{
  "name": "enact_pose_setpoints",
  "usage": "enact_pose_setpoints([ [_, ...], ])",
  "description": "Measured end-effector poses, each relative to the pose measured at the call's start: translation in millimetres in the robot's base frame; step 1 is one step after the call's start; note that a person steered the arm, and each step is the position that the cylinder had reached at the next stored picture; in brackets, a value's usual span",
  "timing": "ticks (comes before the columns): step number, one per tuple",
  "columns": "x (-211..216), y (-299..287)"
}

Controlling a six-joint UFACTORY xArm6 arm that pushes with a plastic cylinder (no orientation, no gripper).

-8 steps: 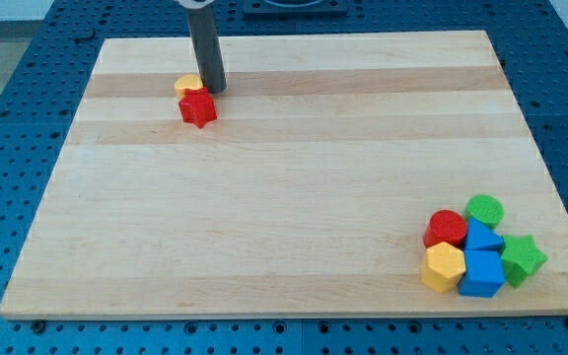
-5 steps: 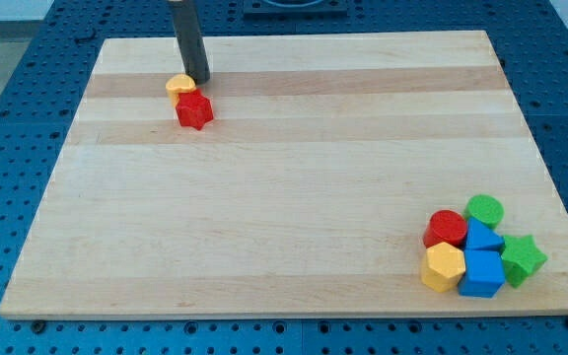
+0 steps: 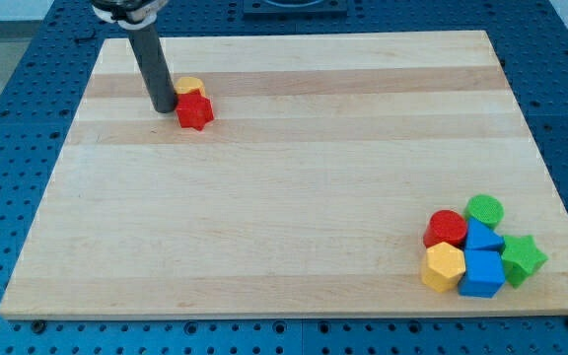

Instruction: Push red star towards group of blocks

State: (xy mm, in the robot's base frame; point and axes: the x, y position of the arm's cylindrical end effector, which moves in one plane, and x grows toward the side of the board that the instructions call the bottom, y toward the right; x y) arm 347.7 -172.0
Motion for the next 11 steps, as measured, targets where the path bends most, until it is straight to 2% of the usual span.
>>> enact_pose_setpoints([
  [2, 39.7, 47.1],
  [5, -15.0, 43.6],
  [6, -13.0, 59.3],
  [9, 42.3, 146.7],
  [10, 48.3, 166.9],
  [11, 32.7, 164.3],
])
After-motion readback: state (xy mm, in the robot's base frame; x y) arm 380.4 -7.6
